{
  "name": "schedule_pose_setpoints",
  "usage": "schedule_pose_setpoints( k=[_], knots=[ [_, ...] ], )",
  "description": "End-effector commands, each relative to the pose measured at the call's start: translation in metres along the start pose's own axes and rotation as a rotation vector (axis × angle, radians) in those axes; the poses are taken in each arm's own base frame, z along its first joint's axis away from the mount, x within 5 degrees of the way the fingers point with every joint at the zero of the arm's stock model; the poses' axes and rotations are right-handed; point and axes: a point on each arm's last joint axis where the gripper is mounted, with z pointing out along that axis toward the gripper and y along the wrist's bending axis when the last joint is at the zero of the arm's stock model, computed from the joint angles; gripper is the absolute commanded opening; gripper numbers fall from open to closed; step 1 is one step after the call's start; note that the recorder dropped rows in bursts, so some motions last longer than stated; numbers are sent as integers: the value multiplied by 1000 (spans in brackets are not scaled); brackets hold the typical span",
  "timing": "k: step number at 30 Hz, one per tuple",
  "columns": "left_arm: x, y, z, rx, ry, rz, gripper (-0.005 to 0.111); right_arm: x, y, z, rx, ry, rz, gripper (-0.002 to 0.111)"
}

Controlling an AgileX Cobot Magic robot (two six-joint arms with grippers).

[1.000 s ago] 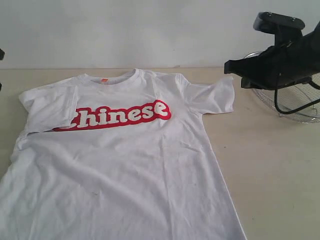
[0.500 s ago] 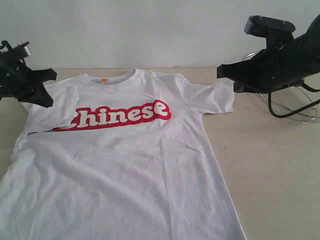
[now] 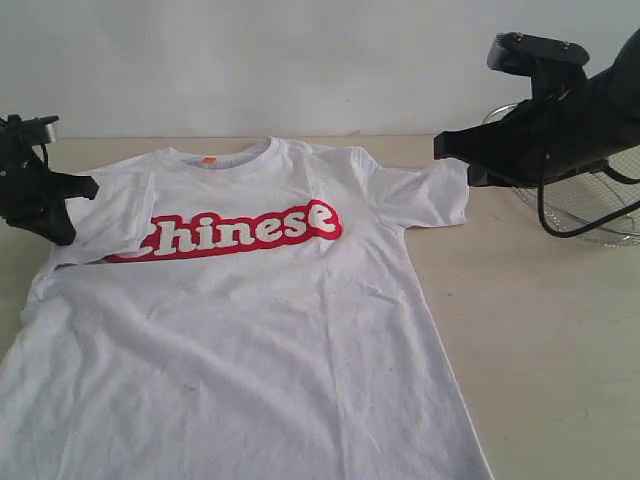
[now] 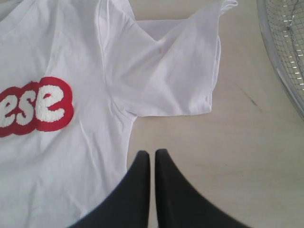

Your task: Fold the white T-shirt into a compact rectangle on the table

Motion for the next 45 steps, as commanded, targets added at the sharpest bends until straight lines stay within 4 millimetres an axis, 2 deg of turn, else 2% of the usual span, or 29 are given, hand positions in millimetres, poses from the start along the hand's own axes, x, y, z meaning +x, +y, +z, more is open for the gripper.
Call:
schedule_pose_setpoints(
  k=[1, 5, 8, 12, 18, 25, 28, 32, 35, 38, 39, 45],
  knots=[
    [8, 5, 4, -35, 39, -20, 5, -2, 1, -2, -1, -8, -9, 0],
    [18, 17, 11, -53, 56, -39, 5, -2, 1, -2, -1, -8, -11, 0],
    [23, 35, 4, -31, 64, -106, 5, -2, 1, -2, -1, -8, -16, 0],
    [23, 48, -6, -24, 23, -150, 5, -2, 1, -2, -1, -8, -18, 0],
    [16, 39, -8, 116, -59, -138, 5, -2, 1, -2, 0, -14, -18, 0],
    [13, 36, -15, 140, -87, -155, 5, -2, 0, 0, 1, -7, -40, 0],
    [5, 32, -39, 165, -197, -167, 5, 4, -2, 11, 8, 22, 25, 0],
    [0, 27, -98, 249, -386, -167, 5, 10, -10, 30, 16, 88, 115, 2],
    [3, 23, -131, 306, -459, -169, 5, 7, -16, 44, 19, 94, 167, 20],
    [9, 13, -151, 356, -461, -134, 5, 0, -21, 56, 24, 91, 188, 46],
    [10, 9, -154, 374, -459, -126, 5, -2, -24, 61, 29, 88, 195, 51],
    [11, -11, -185, 529, -560, -62, 5, -14, -27, 95, 17, 97, 209, 51]
  ],
)
